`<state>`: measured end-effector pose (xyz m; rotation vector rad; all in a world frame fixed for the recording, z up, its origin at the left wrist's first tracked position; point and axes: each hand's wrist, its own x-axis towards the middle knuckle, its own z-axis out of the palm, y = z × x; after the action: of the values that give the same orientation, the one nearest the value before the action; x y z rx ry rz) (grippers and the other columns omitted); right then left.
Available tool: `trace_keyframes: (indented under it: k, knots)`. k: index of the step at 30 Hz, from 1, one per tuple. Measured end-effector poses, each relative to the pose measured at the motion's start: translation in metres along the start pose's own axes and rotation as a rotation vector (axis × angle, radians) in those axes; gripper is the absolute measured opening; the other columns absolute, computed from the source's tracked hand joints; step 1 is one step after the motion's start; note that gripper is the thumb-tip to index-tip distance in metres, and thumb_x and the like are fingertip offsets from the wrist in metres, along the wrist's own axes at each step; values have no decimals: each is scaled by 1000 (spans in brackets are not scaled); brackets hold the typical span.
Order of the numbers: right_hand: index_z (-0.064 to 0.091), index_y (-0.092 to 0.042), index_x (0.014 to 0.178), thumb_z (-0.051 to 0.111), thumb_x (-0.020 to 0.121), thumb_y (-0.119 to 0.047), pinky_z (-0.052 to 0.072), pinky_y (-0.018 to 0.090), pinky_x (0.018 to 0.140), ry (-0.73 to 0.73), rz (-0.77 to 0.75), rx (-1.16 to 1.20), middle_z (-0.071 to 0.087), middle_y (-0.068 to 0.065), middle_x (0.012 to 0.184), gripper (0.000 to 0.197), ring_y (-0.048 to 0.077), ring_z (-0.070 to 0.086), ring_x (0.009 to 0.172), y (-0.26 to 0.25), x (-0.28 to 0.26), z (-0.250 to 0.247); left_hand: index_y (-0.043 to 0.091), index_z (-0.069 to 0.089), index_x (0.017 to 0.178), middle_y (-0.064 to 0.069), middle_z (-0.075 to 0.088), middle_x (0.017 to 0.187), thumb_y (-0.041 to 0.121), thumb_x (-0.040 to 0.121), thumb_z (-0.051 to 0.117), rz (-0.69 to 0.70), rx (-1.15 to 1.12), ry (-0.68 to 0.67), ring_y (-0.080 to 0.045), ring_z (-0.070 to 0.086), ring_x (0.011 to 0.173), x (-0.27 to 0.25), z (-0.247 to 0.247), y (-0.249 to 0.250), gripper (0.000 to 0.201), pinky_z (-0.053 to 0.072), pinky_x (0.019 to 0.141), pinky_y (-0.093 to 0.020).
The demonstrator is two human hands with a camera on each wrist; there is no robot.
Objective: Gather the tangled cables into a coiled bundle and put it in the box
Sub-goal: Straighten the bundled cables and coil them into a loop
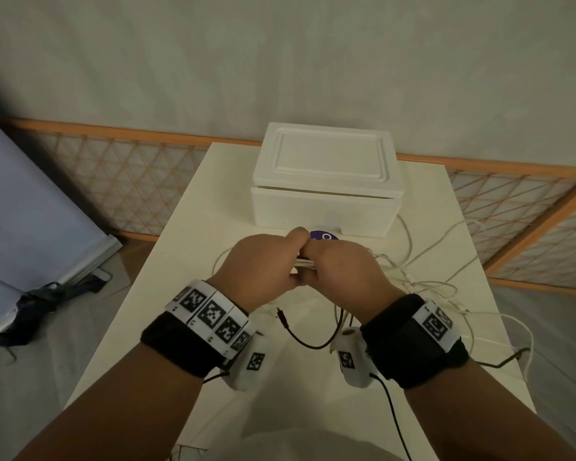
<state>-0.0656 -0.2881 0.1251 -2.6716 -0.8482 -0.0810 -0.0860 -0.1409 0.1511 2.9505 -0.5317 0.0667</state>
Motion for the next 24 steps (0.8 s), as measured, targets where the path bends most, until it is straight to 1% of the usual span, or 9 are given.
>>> trace_keyframes:
  k: [4,6,8,13,16,18,21,23,24]
  knots:
    - [63,-17,95,61,84,-33,45,31,56,93,19,-17,65,1,78,19,22,62,70,0,-6,4,20,54,91,4,58,75,35,89,56,-25,24,-36,-17,48,70,1,-4,-1,15,30,59,-28]
    - [61,-14,84,66,77,-26,41,30,49,175,44,0,62,2,67,15,26,59,59,4,-8,8,22,41,67,6,41,59,33,89,54,-73,35,22,-17,42,63,0,-10,-7,28,25,55,-29]
    - [59,-16,89,68,70,-23,42,29,53,211,86,27,62,0,67,22,26,59,58,15,-13,11,22,33,55,5,36,53,26,85,56,-126,-14,93,-18,40,57,0,-19,-20,38,22,50,-30]
    - [56,-17,100,67,64,-17,43,35,73,196,319,-40,65,2,76,38,28,61,75,62,-34,39,16,50,55,2,46,52,22,83,61,-235,-205,261,-19,46,53,0,-43,-47,31,26,47,-28]
    - [52,-20,96,62,73,-18,43,35,75,4,558,-33,66,3,81,25,30,64,85,103,-63,61,5,55,57,-9,49,53,23,85,64,-311,-304,399,-25,47,53,7,-62,-63,35,28,49,-31]
    - [53,-21,93,63,78,-29,43,34,72,-101,619,-36,67,2,85,20,29,64,90,124,-83,68,9,50,52,-7,45,50,26,85,63,-323,-308,382,-22,44,50,14,-70,-70,40,25,47,-31]
    - [56,-25,112,78,66,-51,45,36,85,-147,540,120,63,-6,102,57,22,58,103,136,-88,57,19,45,49,-3,44,49,28,85,64,-329,-368,397,-16,41,48,24,-77,-73,42,27,49,-28]
    - [49,-25,130,84,51,-57,38,38,102,-24,447,328,51,-10,123,92,17,45,120,126,-79,31,22,46,49,1,45,49,29,86,65,-336,-383,428,-11,41,46,28,-82,-71,42,28,46,-22]
    - [46,-25,133,84,52,-56,34,34,106,81,399,401,45,-11,127,94,14,40,123,116,-74,12,24,45,49,3,44,49,30,86,65,-333,-364,429,-10,40,45,30,-84,-69,42,25,43,-20]
